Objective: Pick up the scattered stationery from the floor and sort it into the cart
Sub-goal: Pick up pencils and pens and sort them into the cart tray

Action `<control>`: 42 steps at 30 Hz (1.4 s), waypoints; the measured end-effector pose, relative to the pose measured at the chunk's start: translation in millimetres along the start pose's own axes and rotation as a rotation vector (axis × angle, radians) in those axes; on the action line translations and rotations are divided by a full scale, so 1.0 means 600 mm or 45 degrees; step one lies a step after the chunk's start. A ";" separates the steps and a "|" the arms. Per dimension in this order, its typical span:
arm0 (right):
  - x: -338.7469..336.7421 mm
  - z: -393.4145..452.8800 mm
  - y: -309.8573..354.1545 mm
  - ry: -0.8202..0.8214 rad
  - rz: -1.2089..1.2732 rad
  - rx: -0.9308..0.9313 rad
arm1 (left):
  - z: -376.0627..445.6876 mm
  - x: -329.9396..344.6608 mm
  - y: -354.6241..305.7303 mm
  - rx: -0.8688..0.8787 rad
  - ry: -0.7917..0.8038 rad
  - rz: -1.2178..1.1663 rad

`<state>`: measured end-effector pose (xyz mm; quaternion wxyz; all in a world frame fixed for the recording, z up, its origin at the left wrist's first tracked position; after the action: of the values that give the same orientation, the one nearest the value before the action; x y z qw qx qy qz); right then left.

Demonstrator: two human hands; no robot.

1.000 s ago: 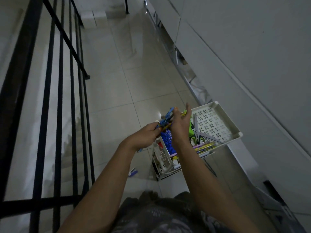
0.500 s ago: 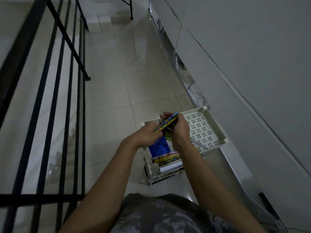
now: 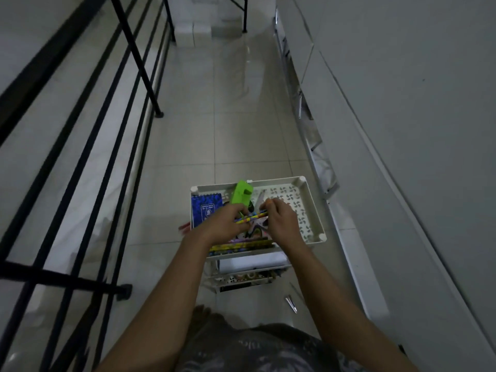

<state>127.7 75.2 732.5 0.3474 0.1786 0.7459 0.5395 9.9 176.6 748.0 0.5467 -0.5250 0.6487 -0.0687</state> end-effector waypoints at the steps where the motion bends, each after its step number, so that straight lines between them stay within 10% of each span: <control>1: -0.006 -0.001 -0.006 0.033 -0.050 -0.034 | -0.001 0.008 -0.005 -0.004 -0.034 -0.010; 42: -0.021 -0.033 -0.079 0.342 -0.592 -0.391 | -0.040 0.108 0.046 0.043 -0.568 -0.101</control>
<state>127.6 36.9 696.2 0.3826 -0.1244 0.7157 0.5709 -15.8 128.2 698.0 0.6820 -0.5431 0.4895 0.0170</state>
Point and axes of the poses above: each hand's wrist, its own z-axis towards the middle knuckle, its own x-axis out of the palm, y = z × x, the point moved 1 cm from there along z, towards the middle knuckle, and after that the axes turned 7 degrees about z, right-handed, at the moved point
